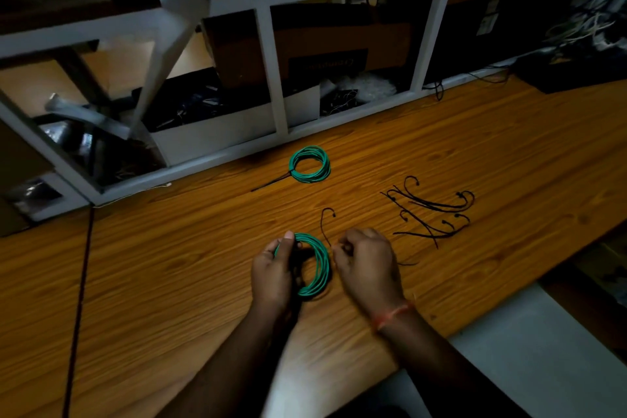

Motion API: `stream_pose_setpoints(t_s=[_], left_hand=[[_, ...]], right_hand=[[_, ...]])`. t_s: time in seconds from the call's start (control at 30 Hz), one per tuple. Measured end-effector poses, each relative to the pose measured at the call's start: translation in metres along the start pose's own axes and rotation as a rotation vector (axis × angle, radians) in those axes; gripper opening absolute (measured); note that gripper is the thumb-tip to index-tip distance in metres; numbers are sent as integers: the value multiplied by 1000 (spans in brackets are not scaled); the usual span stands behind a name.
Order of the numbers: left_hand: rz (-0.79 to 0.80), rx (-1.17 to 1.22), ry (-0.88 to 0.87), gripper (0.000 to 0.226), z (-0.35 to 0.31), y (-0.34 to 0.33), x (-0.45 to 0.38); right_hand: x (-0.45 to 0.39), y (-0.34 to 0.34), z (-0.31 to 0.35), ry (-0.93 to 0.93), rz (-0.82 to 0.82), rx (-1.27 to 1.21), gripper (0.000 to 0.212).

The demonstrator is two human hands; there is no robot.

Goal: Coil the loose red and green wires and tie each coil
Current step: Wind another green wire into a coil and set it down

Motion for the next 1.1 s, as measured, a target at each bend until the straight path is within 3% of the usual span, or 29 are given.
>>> stream_pose_setpoints(t_s=[0.13, 0.27, 0.33, 0.4, 0.6, 0.77, 0.83, 0.9, 1.1], left_hand=[[-21, -7, -11, 26, 1, 4, -5], [-70, -49, -39, 27, 1, 7, -6], [-73, -65, -71, 28, -2, 7, -6], [-80, -84, -88, 29, -4, 9, -6], [-80, -136, -127, 33, -6, 4, -5], [-69, -158, -139, 35, -4, 5, -10], [-92, -162, -131, 36, -1, 9, -11], [-108, -149, -127, 36, 0, 11, -13], [-150, -138, -91, 35, 3, 18, -13]], right_hand=[[-47, -25, 17, -110, 149, 161, 31], [-68, -38, 26, -143, 308, 335, 16], [-70, -39, 25, -112, 321, 330, 18], [-69, -36, 17, -110, 260, 180, 19], [-47, 6, -12, -235, -50, -603, 4], [-26, 37, 16, -211, -77, -988, 10], [-13, 43, 25, -193, -63, -1036, 12], [-1, 40, 30, -144, -17, -942, 12], [19, 27, 54, 164, 46, -150, 8]])
Point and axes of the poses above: each hand's wrist, its own x-axis away from the middle knuckle, its own y-axis out of the back of the hand, z = x × y, the point moved 9 cm from there along -x, towards the middle knuckle, and after that the axes turned 5 degrees about x, right-handed, at the moved point
